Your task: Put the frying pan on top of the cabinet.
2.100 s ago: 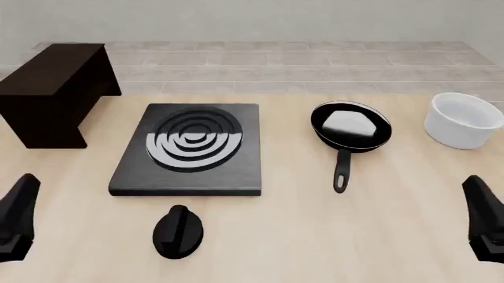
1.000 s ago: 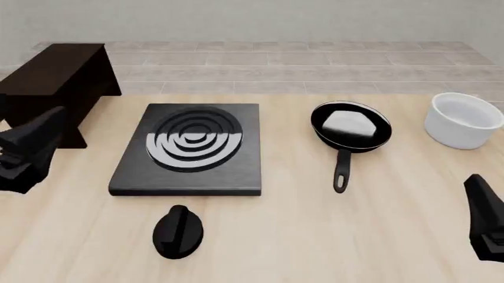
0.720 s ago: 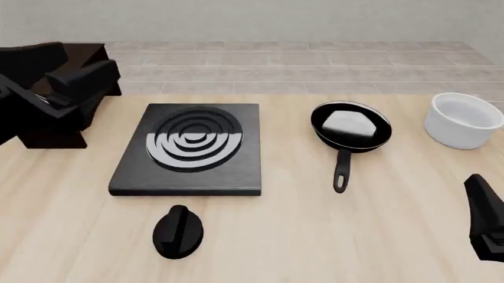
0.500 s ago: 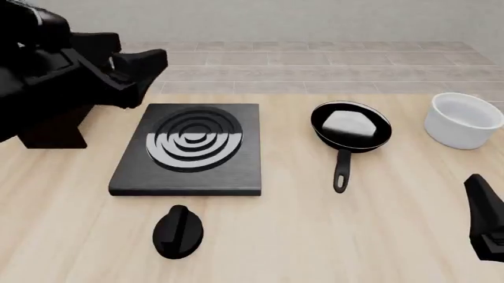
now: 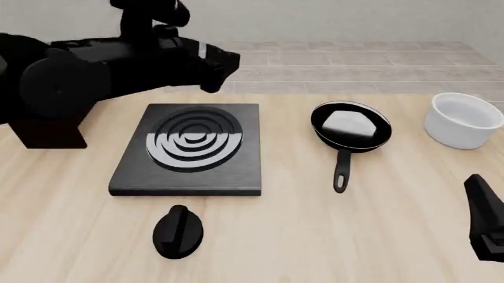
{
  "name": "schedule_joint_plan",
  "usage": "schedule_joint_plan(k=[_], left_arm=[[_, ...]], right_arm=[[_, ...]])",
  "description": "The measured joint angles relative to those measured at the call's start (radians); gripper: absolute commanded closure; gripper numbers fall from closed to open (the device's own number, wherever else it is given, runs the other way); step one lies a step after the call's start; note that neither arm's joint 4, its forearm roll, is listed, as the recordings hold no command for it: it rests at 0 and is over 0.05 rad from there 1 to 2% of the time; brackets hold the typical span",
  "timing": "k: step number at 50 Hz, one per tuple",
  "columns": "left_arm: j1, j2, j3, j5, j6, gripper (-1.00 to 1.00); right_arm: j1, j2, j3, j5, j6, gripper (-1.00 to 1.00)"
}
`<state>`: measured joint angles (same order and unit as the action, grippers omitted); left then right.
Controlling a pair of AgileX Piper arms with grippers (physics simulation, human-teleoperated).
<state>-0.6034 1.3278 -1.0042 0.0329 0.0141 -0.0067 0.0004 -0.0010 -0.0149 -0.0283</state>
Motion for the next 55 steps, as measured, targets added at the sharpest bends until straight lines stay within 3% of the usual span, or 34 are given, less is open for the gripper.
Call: schedule_joint_plan(k=[23,55], left_arm=[[0.024,0.286,-0.237,0.1,-0.067,-1.0],[-0.042,0.424,-0.354,0.148,-0.152,-1.0]], right_arm=[[-0.003,0.0,0.0,0.002,-0.001,-1.0],[-0.005,0.0,0.0,-0.001,0.005,-1.0]])
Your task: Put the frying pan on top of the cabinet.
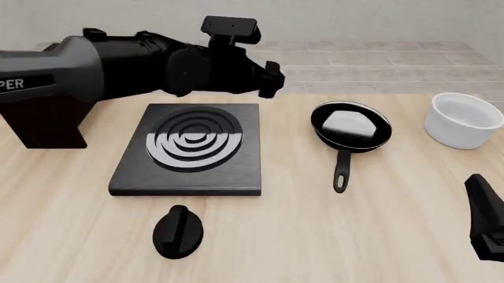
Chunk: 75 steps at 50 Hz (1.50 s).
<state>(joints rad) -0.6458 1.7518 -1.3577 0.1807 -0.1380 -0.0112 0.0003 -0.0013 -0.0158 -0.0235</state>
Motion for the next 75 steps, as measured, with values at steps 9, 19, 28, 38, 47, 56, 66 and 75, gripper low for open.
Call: schedule_joint_plan(k=[9,19,28,38,47,56,66,75], left_arm=[[-0.022,0.038,-0.017,-0.002,-0.024,-1.0],[-0.047,0.074,-0.04,0.0,-0.045,-1.0],[-0.064,0.105,-0.066,0.013,-0.079,-1.0],[-0.088,0.128,-0.086,0.019,-0.107,-1.0],[-0.094,0.15,-0.115,0.034,-0.138,-1.0],[-0.101,0.178,-0.14,0.05,-0.167,-1.0],[-0.102,0.199,-0.162,0.067,-0.199,-1.0],[-0.114,0.213,-0.186,0.085,-0.224,-1.0]], right_arm=[[-0.001,0.0,0.0,0.0,0.002,-1.0],[-0.001,0.0,-0.001,0.0,0.001,-1.0],[-0.003,0.0,-0.001,0.0,0.002,-1.0],[-0.002,0.0,0.0,-0.002,0.002,-1.0],[-0.002,0.0,0.0,-0.002,0.003,-1.0],[-0.003,0.0,0.0,-0.003,0.006,-1.0],[-0.003,0.0,0.0,-0.004,0.009,-1.0],[-0.003,0.0,0.0,-0.005,0.01,-1.0]])
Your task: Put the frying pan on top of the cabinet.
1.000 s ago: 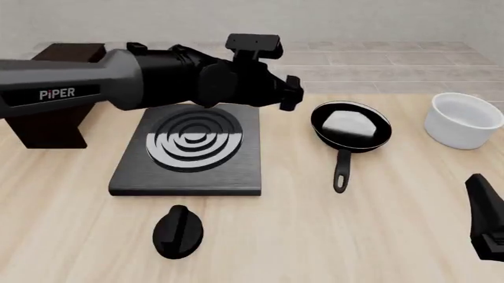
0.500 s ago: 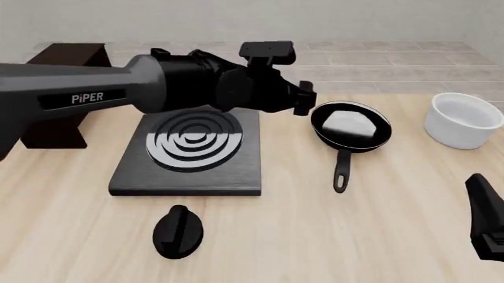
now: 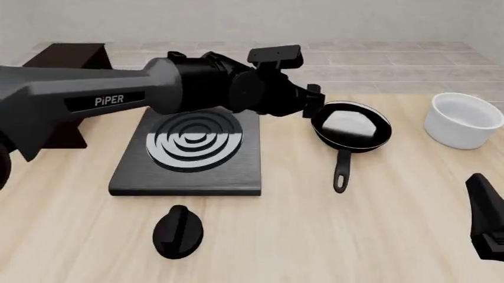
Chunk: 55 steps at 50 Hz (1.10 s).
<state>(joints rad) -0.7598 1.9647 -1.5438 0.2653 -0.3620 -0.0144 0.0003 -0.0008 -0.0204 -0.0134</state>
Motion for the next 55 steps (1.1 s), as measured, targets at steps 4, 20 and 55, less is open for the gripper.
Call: schedule_joint_plan(k=[4,20,55], left_arm=[[-0.005,0.008,-0.011,0.006,-0.008,-1.0],[-0.026,0.041,-0.055,0.02,-0.022,-1.0],[-0.074,0.155,-0.164,0.037,-0.033,-1.0]], right_arm=[[0.0,0.0,0.0,0.0,0.0,-1.0],[0.001,0.0,0.0,0.0,-0.002,-1.0],[-0.005,0.0,0.0,0.001,0.005,-1.0]])
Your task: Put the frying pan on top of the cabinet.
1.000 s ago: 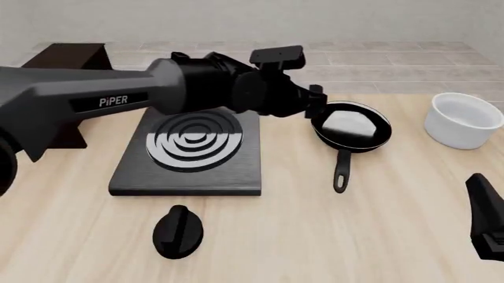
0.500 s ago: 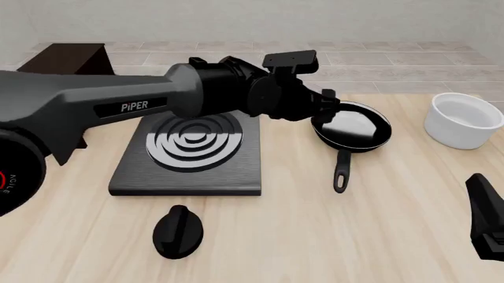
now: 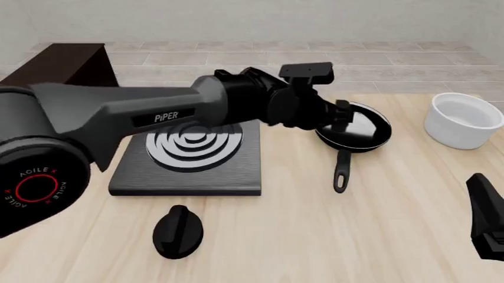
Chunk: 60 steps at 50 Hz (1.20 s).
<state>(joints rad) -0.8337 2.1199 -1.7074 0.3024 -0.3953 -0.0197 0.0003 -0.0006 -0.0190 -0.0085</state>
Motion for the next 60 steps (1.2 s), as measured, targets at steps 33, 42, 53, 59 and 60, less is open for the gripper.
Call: schedule_joint_plan(k=[33,42,53,59,60], left_arm=[[-0.009,0.086,-0.064,0.022,-0.018,-1.0],[0.003,0.104,-0.064,0.019,0.009,-1.0],[-0.004,0.127,-0.073,0.019,0.028,-1.0],[-0.011,0.137,-0.083,0.024,0.037,-1.0],[-0.012,0.139,-0.085,0.025,0.038,-1.0]], right_arm=[[-0.002,0.0,0.0,0.001,0.013,-1.0],[-0.003,0.0,0.0,-0.001,0.017,-1.0],[-0.005,0.0,0.0,-0.003,0.02,-1.0],[-0.005,0.0,0.0,-0.004,0.022,-1.0],[-0.005,0.0,0.0,-0.004,0.022,-1.0]])
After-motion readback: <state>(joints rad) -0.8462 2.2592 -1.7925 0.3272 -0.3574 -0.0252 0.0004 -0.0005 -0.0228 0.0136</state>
